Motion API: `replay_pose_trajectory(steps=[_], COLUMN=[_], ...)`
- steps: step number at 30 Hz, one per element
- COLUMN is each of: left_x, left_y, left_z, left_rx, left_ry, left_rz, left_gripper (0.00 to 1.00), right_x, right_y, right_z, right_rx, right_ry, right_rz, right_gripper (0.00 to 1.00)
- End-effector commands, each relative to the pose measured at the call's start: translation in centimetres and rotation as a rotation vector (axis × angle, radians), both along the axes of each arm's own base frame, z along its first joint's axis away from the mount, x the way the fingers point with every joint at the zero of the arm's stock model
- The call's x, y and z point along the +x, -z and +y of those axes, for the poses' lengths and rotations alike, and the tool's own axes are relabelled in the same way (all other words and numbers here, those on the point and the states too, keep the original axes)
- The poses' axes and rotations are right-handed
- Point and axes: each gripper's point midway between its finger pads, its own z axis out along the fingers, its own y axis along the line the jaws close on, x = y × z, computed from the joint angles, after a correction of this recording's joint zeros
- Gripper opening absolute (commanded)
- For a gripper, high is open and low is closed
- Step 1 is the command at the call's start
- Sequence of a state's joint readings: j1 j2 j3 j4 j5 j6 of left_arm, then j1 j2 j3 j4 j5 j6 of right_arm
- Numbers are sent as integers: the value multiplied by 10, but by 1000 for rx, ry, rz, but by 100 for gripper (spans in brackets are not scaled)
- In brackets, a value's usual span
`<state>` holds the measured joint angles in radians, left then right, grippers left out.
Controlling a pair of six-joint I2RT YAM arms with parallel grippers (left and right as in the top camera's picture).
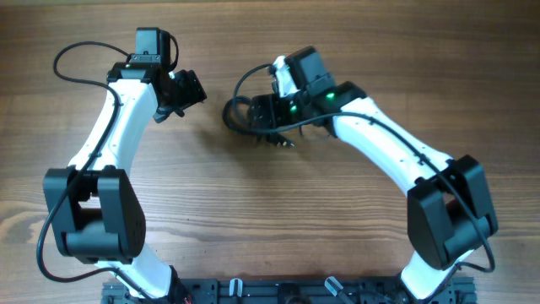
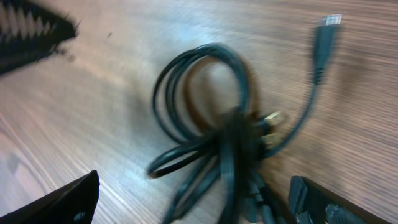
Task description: Untangle cables
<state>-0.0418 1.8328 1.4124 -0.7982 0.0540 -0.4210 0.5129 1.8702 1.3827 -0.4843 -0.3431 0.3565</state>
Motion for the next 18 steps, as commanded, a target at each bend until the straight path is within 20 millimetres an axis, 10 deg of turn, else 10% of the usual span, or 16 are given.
replay_pose_trajectory(steps=[1, 7, 18], left_x=[-2, -12, -51], left_y=[-22, -73, -40], left_z=[-3, -52, -173], left_rx=[-6, -137, -150], left_ry=[53, 214, 449], left_rz=[-34, -100, 10], left_gripper=[82, 84, 96], right_x=[18, 43, 44], right_y=[-23, -23, 3], right_z=[-24, -80, -179], right_rx=[82, 132, -15], right_ry=[147, 300, 497], right_rz=[38, 98, 187], right_gripper=[100, 100, 100])
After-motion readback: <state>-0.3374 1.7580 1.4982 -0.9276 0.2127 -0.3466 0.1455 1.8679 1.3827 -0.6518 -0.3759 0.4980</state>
